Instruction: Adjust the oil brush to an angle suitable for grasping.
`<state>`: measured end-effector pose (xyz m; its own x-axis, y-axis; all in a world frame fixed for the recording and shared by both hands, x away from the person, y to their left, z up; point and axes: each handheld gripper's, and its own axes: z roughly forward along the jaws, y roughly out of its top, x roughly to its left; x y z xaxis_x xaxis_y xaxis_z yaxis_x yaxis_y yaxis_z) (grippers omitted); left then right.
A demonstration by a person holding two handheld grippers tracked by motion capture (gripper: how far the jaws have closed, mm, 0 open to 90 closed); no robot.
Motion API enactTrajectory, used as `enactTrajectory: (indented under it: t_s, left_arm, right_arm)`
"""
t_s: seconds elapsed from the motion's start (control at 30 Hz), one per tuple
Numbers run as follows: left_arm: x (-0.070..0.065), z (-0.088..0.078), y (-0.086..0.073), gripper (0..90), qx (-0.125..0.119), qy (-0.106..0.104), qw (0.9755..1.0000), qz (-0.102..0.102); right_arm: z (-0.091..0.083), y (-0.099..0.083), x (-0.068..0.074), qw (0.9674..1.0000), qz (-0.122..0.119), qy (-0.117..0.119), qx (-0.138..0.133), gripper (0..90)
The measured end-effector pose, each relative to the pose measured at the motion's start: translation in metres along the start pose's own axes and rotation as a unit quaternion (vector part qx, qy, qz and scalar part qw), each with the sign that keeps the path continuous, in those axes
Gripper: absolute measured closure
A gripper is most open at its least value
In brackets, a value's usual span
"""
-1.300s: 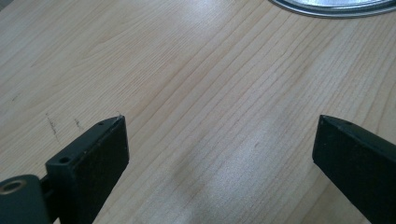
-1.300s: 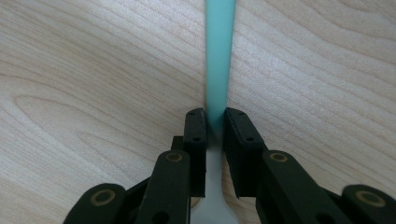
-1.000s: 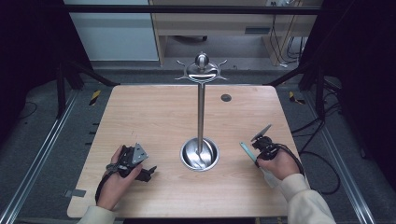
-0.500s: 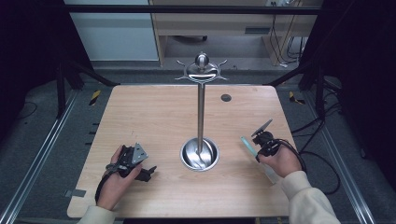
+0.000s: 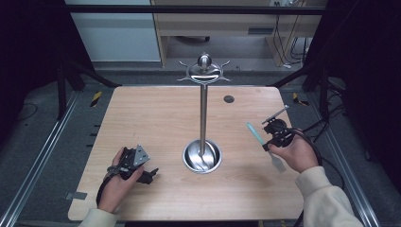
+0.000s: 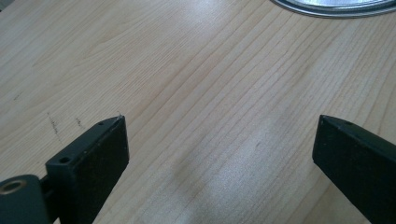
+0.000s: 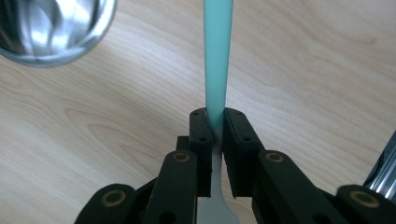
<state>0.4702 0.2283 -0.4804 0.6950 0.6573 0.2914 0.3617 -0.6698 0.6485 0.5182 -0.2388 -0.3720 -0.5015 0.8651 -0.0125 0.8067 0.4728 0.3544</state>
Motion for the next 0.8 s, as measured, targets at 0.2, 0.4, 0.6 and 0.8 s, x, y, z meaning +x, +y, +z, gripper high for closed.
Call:
enactTrajectory:
  t_s: [0.2, 0.4, 0.6, 0.8]
  left_arm:
    - [0.000, 0.000, 0.000, 3.3, 0.000, 0.000, 1.0000, 0.002]
    - [0.000, 0.000, 0.000, 3.3, 0.001, 0.001, 1.0000, 0.002]
    - [0.000, 0.001, -0.001, 3.4, 0.000, 0.001, 1.0000, 0.001]
    - [0.000, 0.001, -0.001, 3.3, 0.001, 0.002, 1.0000, 0.002]
  right_arm:
    - [-0.024, 0.005, 0.004, 0.9989, -0.003, 0.012, -0.044, 82.5]
    - [-0.035, 0.007, 0.004, 0.9969, -0.006, 0.013, -0.078, 82.5]
    - [-0.053, 0.005, -0.001, 0.9904, 0.003, 0.017, -0.137, 82.5]
    - [-0.064, 0.003, -0.004, 0.9833, 0.008, 0.023, -0.180, 82.5]
